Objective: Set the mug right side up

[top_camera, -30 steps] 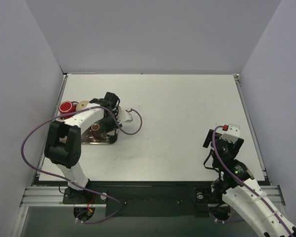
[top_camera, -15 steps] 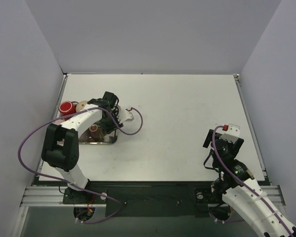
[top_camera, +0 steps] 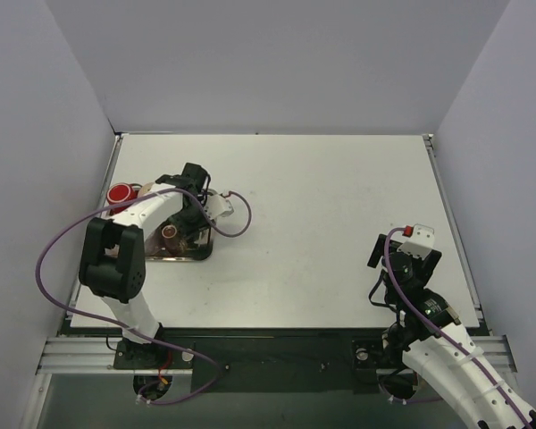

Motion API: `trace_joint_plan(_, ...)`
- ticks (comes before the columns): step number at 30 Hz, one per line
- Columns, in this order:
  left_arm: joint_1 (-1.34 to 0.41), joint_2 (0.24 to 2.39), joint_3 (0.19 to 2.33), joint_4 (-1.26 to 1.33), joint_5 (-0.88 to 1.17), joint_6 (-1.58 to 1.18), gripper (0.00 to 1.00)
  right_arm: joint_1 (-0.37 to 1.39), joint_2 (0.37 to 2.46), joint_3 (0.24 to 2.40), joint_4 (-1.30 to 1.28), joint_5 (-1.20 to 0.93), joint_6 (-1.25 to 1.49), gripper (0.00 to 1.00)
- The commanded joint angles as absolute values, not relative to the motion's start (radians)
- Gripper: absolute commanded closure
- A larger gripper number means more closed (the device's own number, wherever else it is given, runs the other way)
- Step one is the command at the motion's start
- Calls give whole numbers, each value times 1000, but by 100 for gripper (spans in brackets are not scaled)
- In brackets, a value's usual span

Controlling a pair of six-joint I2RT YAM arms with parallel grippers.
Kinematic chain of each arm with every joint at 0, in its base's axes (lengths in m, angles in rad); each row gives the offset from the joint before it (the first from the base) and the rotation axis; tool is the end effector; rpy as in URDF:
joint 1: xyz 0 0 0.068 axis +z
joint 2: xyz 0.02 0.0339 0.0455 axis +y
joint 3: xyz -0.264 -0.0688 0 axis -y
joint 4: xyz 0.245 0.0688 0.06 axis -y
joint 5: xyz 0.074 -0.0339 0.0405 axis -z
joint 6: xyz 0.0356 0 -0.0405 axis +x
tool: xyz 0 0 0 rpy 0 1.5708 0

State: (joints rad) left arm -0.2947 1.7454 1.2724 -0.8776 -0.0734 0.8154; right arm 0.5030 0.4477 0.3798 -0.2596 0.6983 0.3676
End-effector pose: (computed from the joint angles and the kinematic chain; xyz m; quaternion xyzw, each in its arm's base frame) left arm 0.3215 -0.0949 0.2084 0.5200 0.8463 0.0635 0.0967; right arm 0.1218 0.0409 0.2384 0.1471 0.7756 -0.0214 0.6135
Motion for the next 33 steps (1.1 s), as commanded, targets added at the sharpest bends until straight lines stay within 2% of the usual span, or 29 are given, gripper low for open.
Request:
trace_joint_plan(1,-293,1761,1247,-841,-140,811,49,500,437,411,-270,704,360,11)
trace_joint_plan(8,-316,1795,1226,-847,-77,819,49,500,436,411,-270,699,360,11)
trace_joint_plan(12,-334,1804,1201,-821,-69,815,57,500,434,410,-270,698,360,11)
trace_joint_plan(16,-337,1816,1186,-802,-104,821,74,500,433,410,-270,696,360,11)
trace_joint_plan(18,-337,1806,1186,-798,-107,824,93,500,426,410,-270,698,362,11)
trace_joint_plan(20,-337,1783,1195,-808,-89,821,100,500,428,410,-270,695,360,11)
trace_joint_plan(24,-339,1695,1276,-916,47,773,100,500,429,410,-270,658,359,11)
trace_joint_plan(26,-339,1628,1325,-965,124,732,100,500,445,431,-275,557,357,10)
trace_joint_plan(28,-339,1557,1390,-985,214,669,100,502,478,480,-273,361,380,9)
trace_joint_plan(30,-337,1498,1454,-951,302,568,100,514,541,538,-244,242,429,4)
trace_joint_plan(32,-337,1444,1482,-889,374,467,100,575,625,638,-204,190,468,3)
trace_joint_plan(33,-337,1431,1499,-876,440,425,100,662,662,670,-175,193,465,3)
